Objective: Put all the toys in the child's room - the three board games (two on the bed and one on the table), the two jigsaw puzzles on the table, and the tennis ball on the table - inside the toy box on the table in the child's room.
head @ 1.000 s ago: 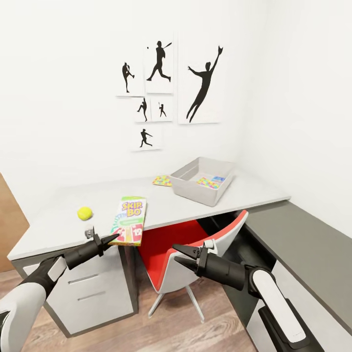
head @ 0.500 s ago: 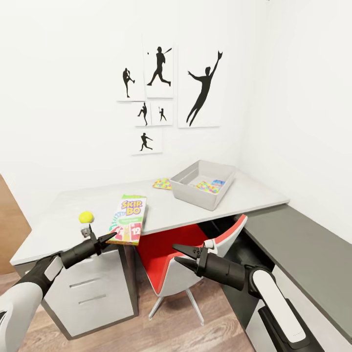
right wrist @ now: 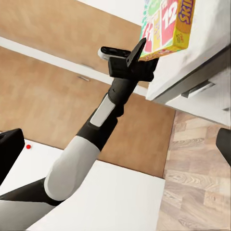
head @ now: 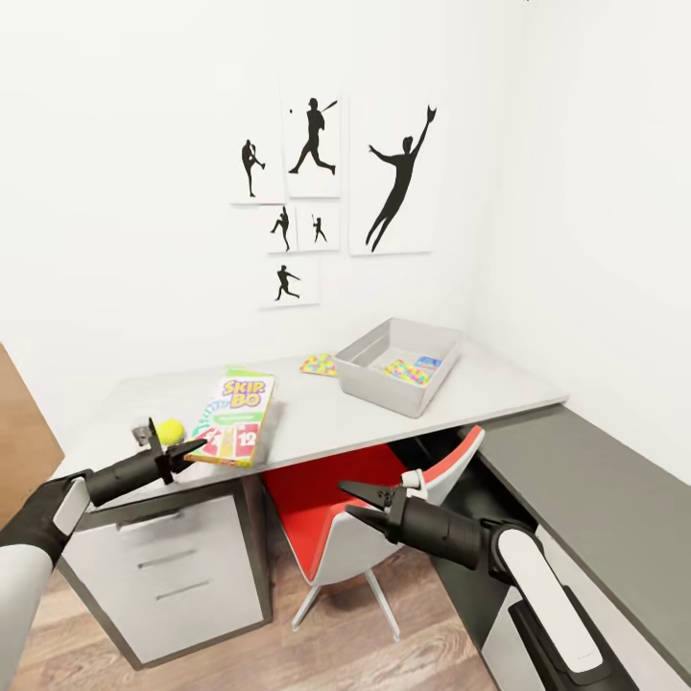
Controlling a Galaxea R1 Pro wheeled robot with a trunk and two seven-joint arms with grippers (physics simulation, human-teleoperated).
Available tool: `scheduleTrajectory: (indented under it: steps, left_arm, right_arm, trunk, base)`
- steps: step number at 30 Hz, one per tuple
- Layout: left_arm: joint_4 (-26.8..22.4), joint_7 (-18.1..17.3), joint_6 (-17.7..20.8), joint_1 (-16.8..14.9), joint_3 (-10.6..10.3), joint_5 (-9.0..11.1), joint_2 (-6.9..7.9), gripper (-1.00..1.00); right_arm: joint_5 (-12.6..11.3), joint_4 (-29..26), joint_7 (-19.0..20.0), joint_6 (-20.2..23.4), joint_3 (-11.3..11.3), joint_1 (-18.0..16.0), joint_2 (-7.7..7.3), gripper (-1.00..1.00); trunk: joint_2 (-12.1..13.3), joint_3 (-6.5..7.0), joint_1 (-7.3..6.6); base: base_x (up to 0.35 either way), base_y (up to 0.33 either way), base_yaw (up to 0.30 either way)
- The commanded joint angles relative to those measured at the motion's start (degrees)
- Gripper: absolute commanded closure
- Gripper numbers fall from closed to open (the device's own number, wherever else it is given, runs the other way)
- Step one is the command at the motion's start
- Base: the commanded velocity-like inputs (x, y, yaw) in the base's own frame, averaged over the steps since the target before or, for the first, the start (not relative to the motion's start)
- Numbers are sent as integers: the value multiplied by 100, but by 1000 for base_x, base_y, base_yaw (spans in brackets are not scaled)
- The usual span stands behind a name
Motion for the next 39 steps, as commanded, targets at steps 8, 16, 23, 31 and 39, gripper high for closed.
scheduleTrajectory:
  steps: [8, 16, 23, 31, 39]
  left_arm:
    - [-77, -818, 97, -2, -25, -116, 121, 100]
    - [-79, -878, 99, 0, -29, -134, 133, 100]
    - [-79, -880, 99, 0, -35, -134, 129, 100]
    - [-79, -880, 99, 2, -35, -135, 123, 100]
    - [-79, -880, 99, 2, -136, -135, 126, 100]
  right_arm:
    - [-24, -15, -837, 15, -26, -4, 11, -100]
    - [-54, -5, -853, 1, -70, -4, 150, -100]
    - [-115, -15, -856, -490, -74, -4, 340, -100]
    - [-64, -18, -1132, -580, 96, -4, 323, -100]
    - [-37, -15, -908, -649, 111, -4, 270, -100]
  trunk:
    - [319, 138, -177]
    - [640, 282, -352]
    - [921, 408, -506]
    - [1242, 551, -682]
    - [1563, 695, -858]
  base:
    - [0, 0, 0]
    - [0, 0, 0]
    - [0, 0, 0]
    - [0, 0, 0]
    - [0, 0, 0]
